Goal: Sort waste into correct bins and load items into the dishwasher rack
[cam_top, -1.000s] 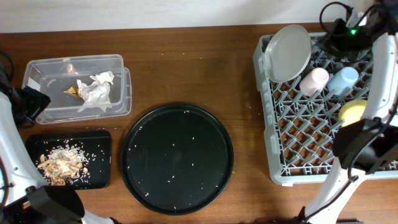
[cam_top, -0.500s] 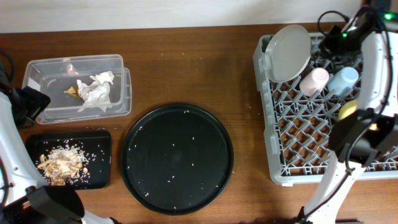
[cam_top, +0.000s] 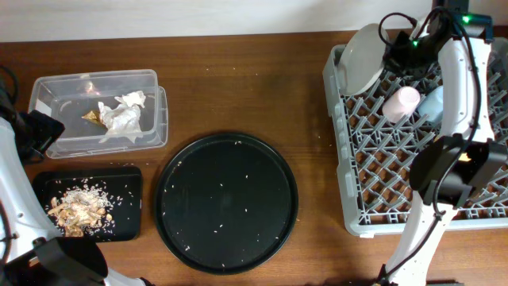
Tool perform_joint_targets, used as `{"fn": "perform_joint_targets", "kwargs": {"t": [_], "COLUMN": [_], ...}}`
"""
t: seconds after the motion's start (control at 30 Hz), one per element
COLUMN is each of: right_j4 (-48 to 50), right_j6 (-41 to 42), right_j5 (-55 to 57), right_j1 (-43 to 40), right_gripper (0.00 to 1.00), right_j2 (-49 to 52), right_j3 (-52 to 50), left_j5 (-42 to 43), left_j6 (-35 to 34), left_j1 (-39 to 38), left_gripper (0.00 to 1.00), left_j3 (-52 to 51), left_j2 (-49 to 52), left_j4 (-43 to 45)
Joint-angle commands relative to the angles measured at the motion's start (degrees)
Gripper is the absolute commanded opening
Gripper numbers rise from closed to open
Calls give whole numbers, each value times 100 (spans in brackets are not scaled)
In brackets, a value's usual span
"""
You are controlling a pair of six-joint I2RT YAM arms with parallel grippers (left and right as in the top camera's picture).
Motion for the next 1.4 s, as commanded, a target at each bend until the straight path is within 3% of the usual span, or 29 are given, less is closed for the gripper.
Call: {"fn": "perform_joint_targets", "kwargs": {"t": [0.0, 0.4, 0.67, 0.77, 0.97, 1.0, 1.03, 1.07, 1.1, 1.37], "right_j4": [85, -155, -1775, -2415, -2415, -2415, -2415, -2415, -2415, -2413], "right_j6": [-149, -210, -522, -994, -1333, -1327, -1327, -1327, -1327, -1325], "right_j5": [-197, -197, 337, 407, 431, 428, 415, 415, 411, 258], "right_j1": [-4, 2, 9, 9, 243, 310, 367, 428, 481, 688], "right_gripper": [4, 4, 4, 4, 5, 7, 19, 44, 98, 98], "right_j2": [-498, -1373, -2852, -3191, -4562, -4828, -5056, -5302, -5574, -7128], "right_j3": [-4, -4, -4, -24, -1207, -1504, -1759, -2046, -2365, -4653], "left_j5": [-2, -2, -2, -2, -2, -2, -2, -2, -2, -4], "left_j6": [72, 70, 70, 70, 70, 70, 70, 70, 70, 70], "left_j1": [28, 28, 28, 28, 28, 28, 28, 28, 28, 28], "left_gripper": [99, 99, 99, 99, 99, 99, 99, 99, 99, 99], "left_j3": [90, 90, 90, 90, 90, 90, 90, 90, 90, 90], "left_j2": [2, 2, 2, 2, 2, 2, 2, 2, 2, 2], "left_j4": [7, 9, 9, 9, 7, 7, 7, 9, 9, 7]}}
